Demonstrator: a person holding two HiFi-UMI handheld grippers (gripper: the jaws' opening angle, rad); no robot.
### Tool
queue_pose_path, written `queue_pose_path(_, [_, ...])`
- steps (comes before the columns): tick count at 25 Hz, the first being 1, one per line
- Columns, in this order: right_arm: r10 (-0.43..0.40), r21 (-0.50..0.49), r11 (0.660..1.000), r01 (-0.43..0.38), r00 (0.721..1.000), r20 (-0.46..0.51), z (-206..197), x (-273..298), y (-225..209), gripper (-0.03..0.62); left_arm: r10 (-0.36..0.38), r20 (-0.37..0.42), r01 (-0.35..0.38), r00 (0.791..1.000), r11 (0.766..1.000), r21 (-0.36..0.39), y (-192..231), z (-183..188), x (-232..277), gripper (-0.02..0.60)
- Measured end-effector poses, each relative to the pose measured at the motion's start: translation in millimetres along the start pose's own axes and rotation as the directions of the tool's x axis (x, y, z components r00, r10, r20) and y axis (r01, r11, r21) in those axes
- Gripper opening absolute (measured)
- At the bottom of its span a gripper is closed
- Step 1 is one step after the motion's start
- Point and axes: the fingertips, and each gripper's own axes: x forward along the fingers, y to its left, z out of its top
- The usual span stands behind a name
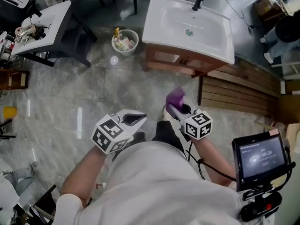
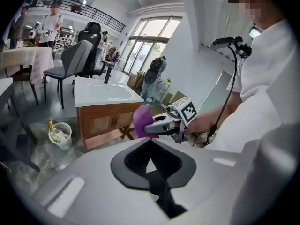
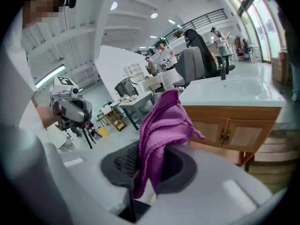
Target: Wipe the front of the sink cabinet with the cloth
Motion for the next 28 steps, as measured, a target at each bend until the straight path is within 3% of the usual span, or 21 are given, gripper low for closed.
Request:
queue_pose_path(13, [-0.074, -0.028, 0.997, 0.078, 0.991, 0.109, 18, -76, 48, 0.081, -0.136, -0.017, 0.137, 0.991, 0.981, 0.139, -81, 36, 12, 0.006])
queue_pose_path(28, [-0.093, -0.086, 0.991, 0.105, 0.987, 0.134, 16, -78, 84, 0.081, -0.144, -0.028, 0.147, 0.989, 0.976, 0.161, -71, 15, -8, 0.006])
